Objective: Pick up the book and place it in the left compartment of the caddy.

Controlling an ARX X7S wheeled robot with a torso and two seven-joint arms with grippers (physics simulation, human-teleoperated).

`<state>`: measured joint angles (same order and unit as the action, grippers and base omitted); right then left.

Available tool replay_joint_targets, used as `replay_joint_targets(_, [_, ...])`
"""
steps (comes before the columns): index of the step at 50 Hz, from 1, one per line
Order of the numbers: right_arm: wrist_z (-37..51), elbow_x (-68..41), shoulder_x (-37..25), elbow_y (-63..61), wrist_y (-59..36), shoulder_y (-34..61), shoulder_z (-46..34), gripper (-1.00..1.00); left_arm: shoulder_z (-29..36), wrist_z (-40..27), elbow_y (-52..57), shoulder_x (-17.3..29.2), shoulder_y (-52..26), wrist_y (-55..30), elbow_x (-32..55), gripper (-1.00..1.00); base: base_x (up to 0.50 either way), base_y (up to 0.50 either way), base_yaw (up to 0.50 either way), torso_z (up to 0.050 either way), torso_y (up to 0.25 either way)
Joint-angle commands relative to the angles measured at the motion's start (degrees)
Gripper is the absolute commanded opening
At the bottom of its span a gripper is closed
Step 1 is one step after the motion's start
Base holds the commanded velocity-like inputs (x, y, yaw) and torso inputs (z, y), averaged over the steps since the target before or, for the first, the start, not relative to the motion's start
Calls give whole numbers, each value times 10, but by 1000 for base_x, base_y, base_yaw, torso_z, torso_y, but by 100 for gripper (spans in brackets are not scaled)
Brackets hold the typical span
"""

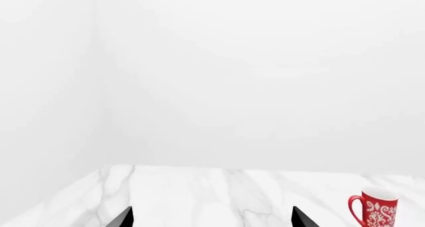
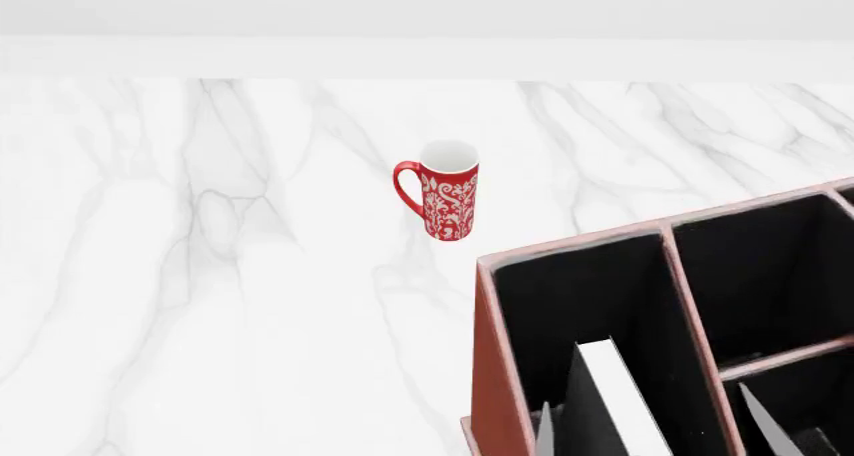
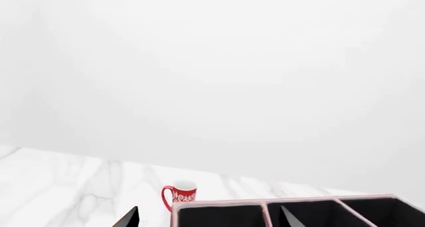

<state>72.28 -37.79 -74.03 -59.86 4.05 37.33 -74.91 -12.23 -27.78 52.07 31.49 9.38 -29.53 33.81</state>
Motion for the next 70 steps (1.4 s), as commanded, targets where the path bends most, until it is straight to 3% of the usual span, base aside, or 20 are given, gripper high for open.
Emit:
replay_joint_targets(1, [31, 43, -5, -1, 34, 73, -123, 100, -1, 0, 4, 1, 6, 5, 1, 100, 0, 0, 0, 0, 0])
replay_joint_targets(7, [48, 55, -6, 0, 55, 124, -190, 100, 2, -1, 5, 3, 7, 6, -1, 100, 0, 0, 0, 0, 0])
replay_joint_targets(13, [51, 62, -1, 10, 71, 124, -203, 100, 1, 0, 10, 4, 13, 11, -2, 100, 0, 0, 0, 0, 0])
replay_joint_targets(70, [18, 38, -21, 82, 222, 121, -171, 100, 22, 12, 29, 13, 52, 61, -39, 100, 0, 0, 0, 0, 0])
